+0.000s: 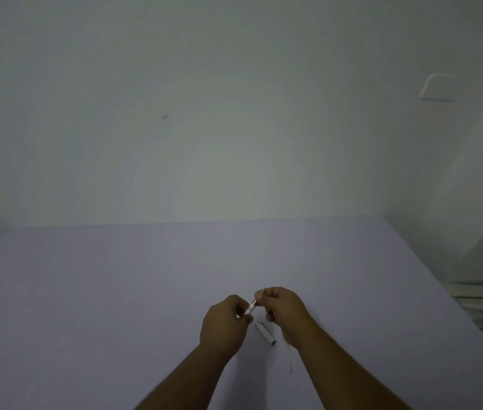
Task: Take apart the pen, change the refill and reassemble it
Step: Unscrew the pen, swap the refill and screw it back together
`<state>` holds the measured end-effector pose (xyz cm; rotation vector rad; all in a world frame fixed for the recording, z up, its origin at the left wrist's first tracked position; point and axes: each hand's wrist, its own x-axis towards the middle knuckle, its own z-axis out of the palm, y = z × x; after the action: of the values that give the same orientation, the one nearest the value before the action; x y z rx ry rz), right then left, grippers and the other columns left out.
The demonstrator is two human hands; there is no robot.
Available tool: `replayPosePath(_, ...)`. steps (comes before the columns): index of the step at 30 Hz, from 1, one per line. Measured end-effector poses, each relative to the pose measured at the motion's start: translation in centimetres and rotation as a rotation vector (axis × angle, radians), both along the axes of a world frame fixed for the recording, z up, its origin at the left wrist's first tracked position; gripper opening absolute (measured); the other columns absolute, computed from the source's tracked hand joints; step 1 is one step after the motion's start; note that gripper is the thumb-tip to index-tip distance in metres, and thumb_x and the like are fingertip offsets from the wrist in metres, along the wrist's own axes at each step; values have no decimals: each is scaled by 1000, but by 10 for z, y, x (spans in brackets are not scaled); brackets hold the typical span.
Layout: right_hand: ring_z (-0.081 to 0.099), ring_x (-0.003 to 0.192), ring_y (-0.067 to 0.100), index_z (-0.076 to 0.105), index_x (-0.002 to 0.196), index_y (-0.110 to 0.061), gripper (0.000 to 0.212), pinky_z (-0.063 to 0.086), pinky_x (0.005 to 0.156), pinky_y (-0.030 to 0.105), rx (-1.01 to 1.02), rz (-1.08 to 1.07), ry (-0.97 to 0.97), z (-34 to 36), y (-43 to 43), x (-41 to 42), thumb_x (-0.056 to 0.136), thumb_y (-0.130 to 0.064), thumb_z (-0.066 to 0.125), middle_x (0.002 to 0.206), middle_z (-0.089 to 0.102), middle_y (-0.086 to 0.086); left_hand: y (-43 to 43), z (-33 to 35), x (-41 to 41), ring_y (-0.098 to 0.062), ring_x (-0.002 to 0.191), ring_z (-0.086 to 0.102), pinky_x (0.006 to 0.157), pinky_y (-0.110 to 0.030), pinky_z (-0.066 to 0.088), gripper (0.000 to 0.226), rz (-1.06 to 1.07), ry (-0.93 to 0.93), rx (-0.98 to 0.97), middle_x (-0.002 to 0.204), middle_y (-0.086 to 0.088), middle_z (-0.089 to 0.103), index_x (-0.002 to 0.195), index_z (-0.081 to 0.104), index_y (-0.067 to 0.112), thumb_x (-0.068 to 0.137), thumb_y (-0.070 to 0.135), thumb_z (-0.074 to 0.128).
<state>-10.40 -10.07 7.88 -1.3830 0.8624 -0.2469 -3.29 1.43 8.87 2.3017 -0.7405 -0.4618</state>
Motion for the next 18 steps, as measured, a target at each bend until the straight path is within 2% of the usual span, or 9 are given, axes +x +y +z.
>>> replayPosePath(3, 48, 58, 14, 67, 72, -17, 12, 44, 63, 30, -15, -17, 41, -1, -1, 5, 83, -15, 64, 74, 62, 5, -1, -2, -1, -11, 73, 53, 53, -11, 31, 3, 7, -2, -10, 79, 9, 57, 85, 60, 22, 85, 22, 63)
replayPosePath(6, 48, 59, 13, 67, 72, -15, 12, 43, 62, 28, 7, -7, 42, -3, -2, 9, 84, -14, 63, 67, 60, 1, -1, -5, 1, -10, 75, 54, 54, -10, 32, 11, 23, 19, -17, 82, 9, 58, 95, 65, 18, 85, 22, 64)
replayPosePath(10, 52, 67, 13, 68, 83, -13, 7, 45, 63, 26, 13, 2, 62, -8, -10, 11, 84, -16, 63, 79, 65, 3, 3, -11, 8, -10, 77, 55, 54, -9, 33, 7, 62, 93, -21, 88, 3, 64, 88, 60, 22, 84, 20, 66)
replayPosePath(12, 56, 69, 16, 68, 85, -11, 9, 48, 67, 29, -102, -69, 132, -18, -19, 14, 86, -14, 59, 88, 67, 8, 6, -18, 13, -10, 79, 55, 55, -10, 35, 16, 90, 122, -18, 96, -2, 68, 99, 63, 19, 84, 20, 66)
replayPosePath(14, 64, 86, 25, 70, 91, -6, 19, 51, 81, 35, -352, -6, 321, -36, -27, 17, 87, -15, 54, 99, 70, 13, 9, -25, 16, -9, 81, 55, 65, -15, 40, 28, 107, 152, 8, 102, -3, 69, 111, 64, 17, 83, 21, 66)
replayPosePath(16, 64, 102, 29, 69, 98, -4, 24, 51, 89, 35, -513, 127, 478, -53, -28, 17, 87, -16, 51, 108, 71, 14, 10, -31, 18, -8, 82, 56, 74, -19, 42, 28, 103, 179, 34, 103, -2, 72, 110, 68, 15, 83, 21, 67)
replayPosePath(18, 65, 101, 29, 67, 95, -6, 20, 55, 85, 37, -565, 233, 549, -71, -25, 17, 86, -18, 55, 108, 70, 14, 9, -36, 21, -9, 82, 58, 74, -19, 44, 25, 111, 219, 34, 102, -1, 74, 106, 71, 16, 82, 22, 67)
